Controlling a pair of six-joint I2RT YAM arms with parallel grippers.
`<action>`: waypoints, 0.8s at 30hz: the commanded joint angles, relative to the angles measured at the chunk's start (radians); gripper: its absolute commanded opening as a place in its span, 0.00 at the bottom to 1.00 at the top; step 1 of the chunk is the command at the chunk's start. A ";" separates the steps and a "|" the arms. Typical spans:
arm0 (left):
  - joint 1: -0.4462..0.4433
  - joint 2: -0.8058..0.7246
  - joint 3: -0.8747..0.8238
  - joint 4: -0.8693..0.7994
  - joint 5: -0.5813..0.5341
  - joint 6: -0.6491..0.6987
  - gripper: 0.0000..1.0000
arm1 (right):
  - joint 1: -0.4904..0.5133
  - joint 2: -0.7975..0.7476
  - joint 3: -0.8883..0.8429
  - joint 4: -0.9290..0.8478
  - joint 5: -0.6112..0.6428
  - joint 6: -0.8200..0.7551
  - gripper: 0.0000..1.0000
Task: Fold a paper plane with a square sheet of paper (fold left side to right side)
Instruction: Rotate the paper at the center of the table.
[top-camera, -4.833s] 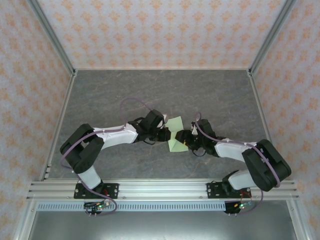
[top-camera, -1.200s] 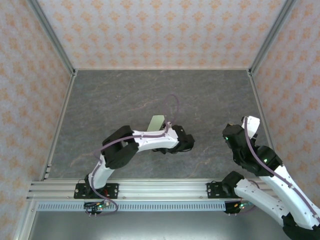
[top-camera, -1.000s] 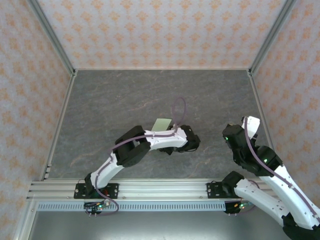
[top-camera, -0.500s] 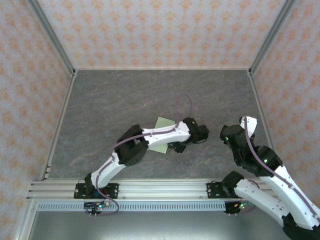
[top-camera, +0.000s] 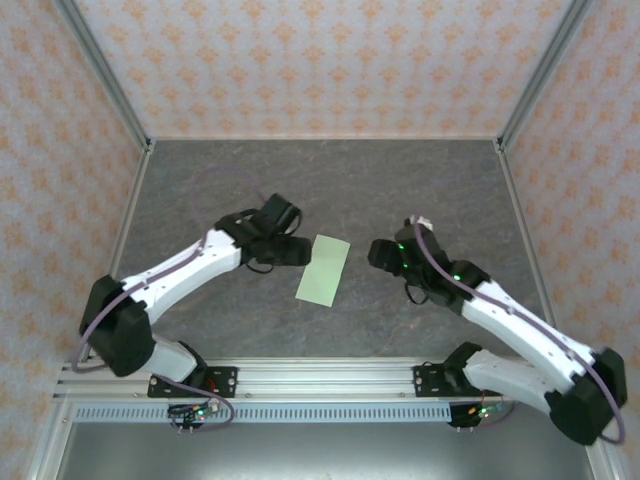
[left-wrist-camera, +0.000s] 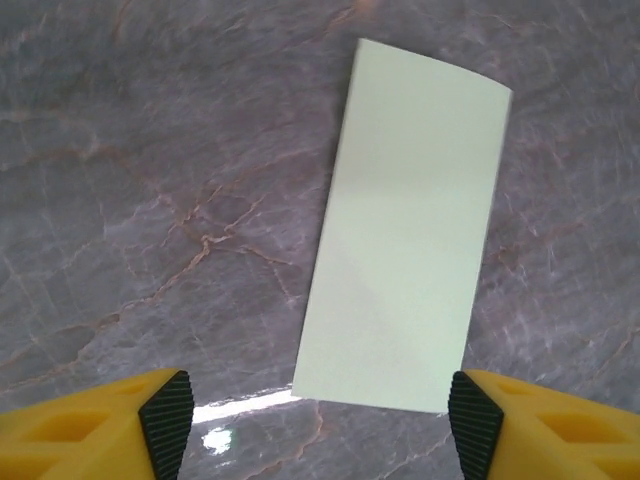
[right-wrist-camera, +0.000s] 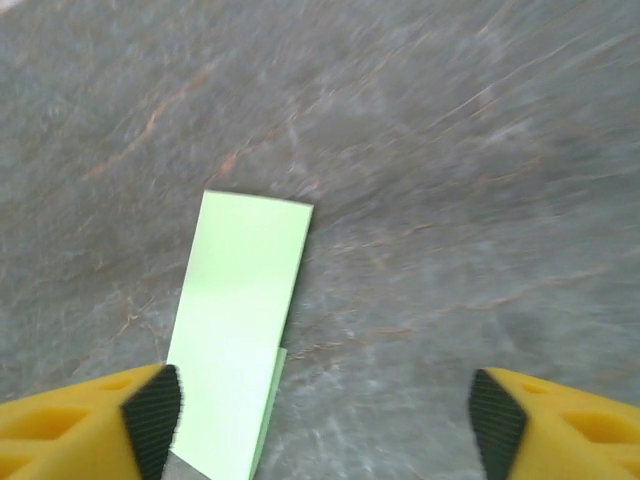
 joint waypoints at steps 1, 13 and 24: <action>0.075 -0.039 -0.138 0.298 0.204 -0.071 0.73 | 0.002 0.159 0.038 0.228 -0.075 0.065 0.87; 0.121 -0.057 -0.266 0.392 0.259 -0.103 0.74 | 0.027 0.621 0.321 0.121 -0.027 0.105 0.94; 0.122 -0.150 -0.279 0.304 0.205 -0.079 0.74 | 0.094 0.797 0.477 -0.027 0.106 0.160 1.00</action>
